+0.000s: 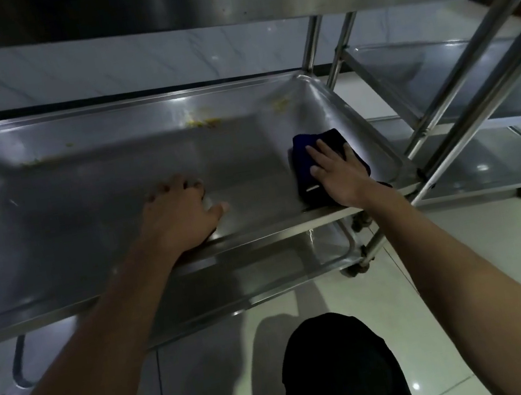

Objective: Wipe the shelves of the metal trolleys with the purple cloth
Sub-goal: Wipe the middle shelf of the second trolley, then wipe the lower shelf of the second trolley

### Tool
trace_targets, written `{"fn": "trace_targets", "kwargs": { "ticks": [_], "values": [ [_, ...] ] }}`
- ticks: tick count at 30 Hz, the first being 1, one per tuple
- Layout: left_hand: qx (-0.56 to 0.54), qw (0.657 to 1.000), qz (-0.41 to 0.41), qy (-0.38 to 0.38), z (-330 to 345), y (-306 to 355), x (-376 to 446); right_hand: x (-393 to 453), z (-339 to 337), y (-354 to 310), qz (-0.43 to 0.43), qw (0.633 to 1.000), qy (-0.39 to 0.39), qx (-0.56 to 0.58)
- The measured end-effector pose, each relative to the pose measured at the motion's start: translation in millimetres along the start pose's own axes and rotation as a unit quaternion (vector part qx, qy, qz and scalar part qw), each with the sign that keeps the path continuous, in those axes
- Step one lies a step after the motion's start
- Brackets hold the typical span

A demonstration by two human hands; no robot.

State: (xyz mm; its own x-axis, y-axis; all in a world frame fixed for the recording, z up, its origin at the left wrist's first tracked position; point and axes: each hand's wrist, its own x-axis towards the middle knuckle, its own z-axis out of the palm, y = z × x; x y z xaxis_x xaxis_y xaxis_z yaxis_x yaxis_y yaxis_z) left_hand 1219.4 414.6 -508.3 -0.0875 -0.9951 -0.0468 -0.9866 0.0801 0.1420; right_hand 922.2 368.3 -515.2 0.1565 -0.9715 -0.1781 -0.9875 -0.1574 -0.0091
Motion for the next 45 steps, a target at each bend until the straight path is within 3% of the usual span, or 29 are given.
{"fn": "trace_targets", "kwargs": {
  "ticks": [8,17,24,31,36,41,45],
  "values": [
    [-0.021,1.0,0.001,-0.004,1,-2,-1,-14,-1,-17,0.041,0.989,0.009,0.143],
    [0.009,1.0,0.005,0.007,6,-4,3,-62,14,-64,0.013,0.99,0.023,0.139],
    [-0.032,0.999,0.0,-0.017,-3,7,-12,-99,7,-84,-0.012,0.985,0.094,0.143],
    [-0.1,0.992,-0.022,-0.07,-47,19,-106,-142,-21,-113,-0.005,0.969,0.088,0.231],
    [-0.087,0.979,-0.074,-0.168,-105,21,-183,-194,-71,-142,-0.002,0.96,0.048,0.277],
    [-0.145,0.965,-0.105,-0.191,-184,23,-270,-247,-139,-177,-0.058,0.964,-0.015,0.258],
    [-0.169,0.956,-0.17,-0.166,-243,2,-320,-280,-191,-214,-0.114,0.962,-0.067,0.238]
  ]
}}
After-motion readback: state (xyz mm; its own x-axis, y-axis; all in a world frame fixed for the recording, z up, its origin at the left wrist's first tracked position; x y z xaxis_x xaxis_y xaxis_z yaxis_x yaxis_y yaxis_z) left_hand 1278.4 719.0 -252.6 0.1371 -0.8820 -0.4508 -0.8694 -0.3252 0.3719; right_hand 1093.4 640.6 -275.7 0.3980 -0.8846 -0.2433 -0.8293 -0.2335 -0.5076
